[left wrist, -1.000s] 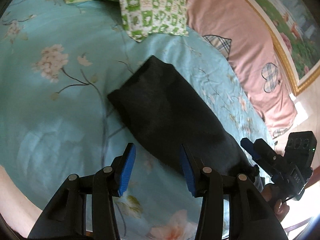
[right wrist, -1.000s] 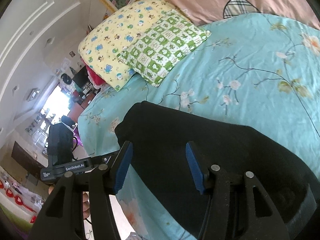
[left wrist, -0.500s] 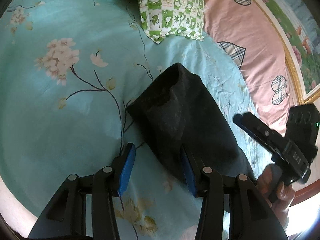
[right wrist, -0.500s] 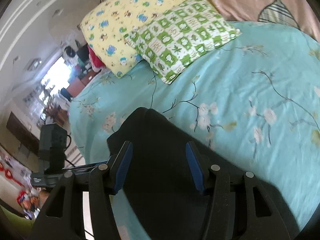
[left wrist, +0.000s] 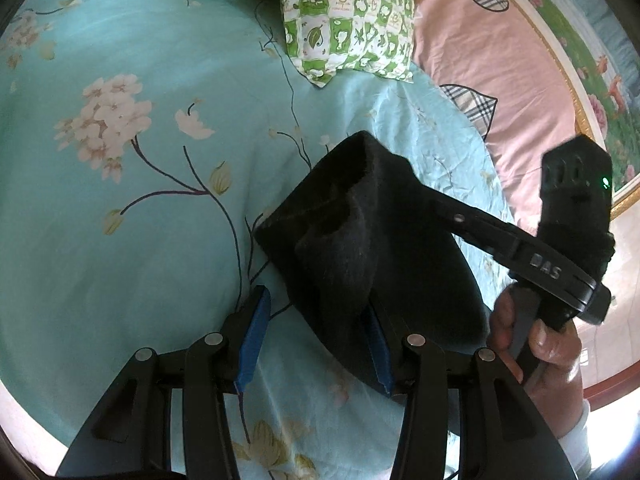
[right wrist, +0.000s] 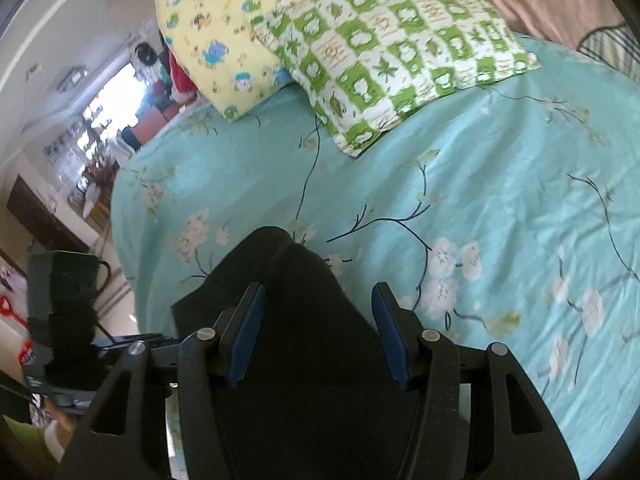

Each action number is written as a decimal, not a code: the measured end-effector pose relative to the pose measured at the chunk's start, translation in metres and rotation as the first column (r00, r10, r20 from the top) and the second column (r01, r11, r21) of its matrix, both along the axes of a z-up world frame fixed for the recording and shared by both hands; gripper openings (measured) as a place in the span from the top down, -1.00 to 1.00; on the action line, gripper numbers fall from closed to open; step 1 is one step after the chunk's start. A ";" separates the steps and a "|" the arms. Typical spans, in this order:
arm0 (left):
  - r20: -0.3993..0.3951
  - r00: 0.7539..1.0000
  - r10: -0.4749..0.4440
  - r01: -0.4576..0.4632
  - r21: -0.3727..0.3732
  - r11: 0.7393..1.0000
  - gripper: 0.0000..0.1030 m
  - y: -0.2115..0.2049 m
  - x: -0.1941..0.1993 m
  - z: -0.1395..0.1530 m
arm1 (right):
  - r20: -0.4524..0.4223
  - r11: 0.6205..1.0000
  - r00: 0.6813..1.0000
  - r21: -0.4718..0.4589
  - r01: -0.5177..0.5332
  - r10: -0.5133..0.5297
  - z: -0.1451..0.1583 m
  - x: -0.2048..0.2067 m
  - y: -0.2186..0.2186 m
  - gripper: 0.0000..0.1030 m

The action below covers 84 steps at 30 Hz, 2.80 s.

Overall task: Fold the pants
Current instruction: 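Grip the pants' folded end with the left tool while the right tool grips beside it, then lift the gripped end with both tools and fold it over the rest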

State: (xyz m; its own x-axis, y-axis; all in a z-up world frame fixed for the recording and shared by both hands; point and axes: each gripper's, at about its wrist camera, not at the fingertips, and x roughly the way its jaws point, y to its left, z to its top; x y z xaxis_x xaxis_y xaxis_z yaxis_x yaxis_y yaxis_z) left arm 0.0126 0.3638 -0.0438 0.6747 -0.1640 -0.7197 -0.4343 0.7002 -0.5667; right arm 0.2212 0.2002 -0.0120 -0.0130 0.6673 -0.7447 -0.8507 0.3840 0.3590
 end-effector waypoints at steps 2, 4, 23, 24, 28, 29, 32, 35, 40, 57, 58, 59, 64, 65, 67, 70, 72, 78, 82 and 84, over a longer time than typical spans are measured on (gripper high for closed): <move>0.000 1.000 0.004 -0.004 -0.001 1.000 0.08 0.001 0.003 -0.001 | 0.008 0.999 1.000 -0.022 -0.027 0.028 -0.004 0.002 0.009 -0.10; 0.002 1.000 0.008 -0.008 0.001 1.000 0.08 0.002 0.005 -0.002 | 0.009 0.997 0.998 -0.048 -0.057 0.058 -0.009 0.004 0.017 -0.06; 0.076 0.996 -0.037 0.030 0.084 0.996 0.52 -0.021 0.008 0.042 | -0.041 0.995 0.999 0.104 0.004 0.001 0.026 -0.007 -0.023 0.58; 0.084 0.996 -0.042 0.035 0.089 0.995 0.53 -0.024 0.008 0.046 | -0.043 0.993 0.999 0.115 0.010 -0.005 0.030 -0.008 -0.026 0.58; 0.133 0.988 -0.083 0.068 0.113 0.991 0.54 -0.042 0.005 0.069 | -0.057 0.982 0.998 0.181 0.051 -0.041 0.048 -0.011 -0.052 0.59; 0.142 0.986 -0.093 0.076 0.120 0.990 0.54 -0.046 0.006 0.074 | -0.060 0.978 0.997 0.199 0.063 -0.052 0.053 -0.012 -0.060 0.59; 0.175 0.975 -0.136 0.111 0.147 0.983 0.55 -0.066 0.004 0.091 | -0.070 0.966 0.995 0.242 0.092 -0.077 0.066 -0.014 -0.081 0.60; 0.203 0.961 -0.190 0.152 0.189 0.970 0.56 -0.091 0.003 0.110 | -0.081 0.947 0.991 0.294 0.127 -0.108 0.078 -0.016 -0.108 0.60; 0.246 0.924 -0.293 0.236 0.235 0.943 0.57 -0.137 0.002 0.138 | -0.098 0.905 0.982 0.381 0.188 -0.163 0.095 -0.019 -0.160 0.61; 0.186 0.824 -0.535 0.455 0.347 0.820 0.58 -0.283 0.005 0.152 | -0.216 0.753 0.908 0.507 0.419 -0.359 0.074 -0.041 -0.316 0.62; 0.175 0.817 -0.549 0.468 0.355 0.809 0.58 -0.293 0.005 0.150 | -0.221 0.746 0.903 0.509 0.430 -0.370 0.071 -0.042 -0.324 0.62; 0.167 0.812 -0.559 0.478 0.359 0.802 0.59 -0.299 0.007 0.148 | -0.225 0.739 0.897 0.510 0.440 -0.379 0.068 -0.043 -0.331 0.62; 0.134 0.784 -0.606 0.527 0.371 0.764 0.59 -0.331 0.012 0.138 | -0.251 0.709 0.873 0.510 0.487 -0.419 0.052 -0.046 -0.363 0.62; 0.125 0.778 -0.616 0.537 0.376 0.755 0.59 -0.337 0.014 0.135 | -0.255 0.704 0.868 0.509 0.495 -0.426 0.049 -0.047 -0.369 0.62; 0.112 0.764 -0.635 0.554 0.389 0.736 0.59 -0.346 0.016 0.131 | -0.267 0.694 0.857 0.504 0.514 -0.441 0.042 -0.048 -0.379 0.62; 0.091 0.748 -0.658 0.575 0.406 0.710 0.59 -0.360 0.019 0.123 | -0.276 0.683 0.844 0.498 0.534 -0.459 0.034 -0.048 -0.391 0.62; 0.079 0.741 -0.667 0.585 0.412 0.698 0.58 -0.365 0.023 0.119 | -0.280 0.678 0.837 0.492 0.546 -0.471 0.028 -0.048 -0.398 0.62; 0.055 0.721 -0.691 0.613 0.414 0.673 0.58 -0.382 0.030 0.102 | -0.305 0.665 0.810 0.464 0.585 -0.501 0.010 -0.045 -0.416 0.62; 0.043 0.706 -0.706 0.629 0.419 0.655 0.58 -0.394 0.032 0.093 | -0.316 0.662 0.798 0.446 0.602 -0.513 0.002 -0.046 -0.427 0.62; 0.036 0.700 -0.713 0.635 0.423 0.646 0.58 -0.399 0.034 0.089 | -0.314 0.668 0.794 0.429 0.607 -0.520 0.000 -0.047 -0.431 0.62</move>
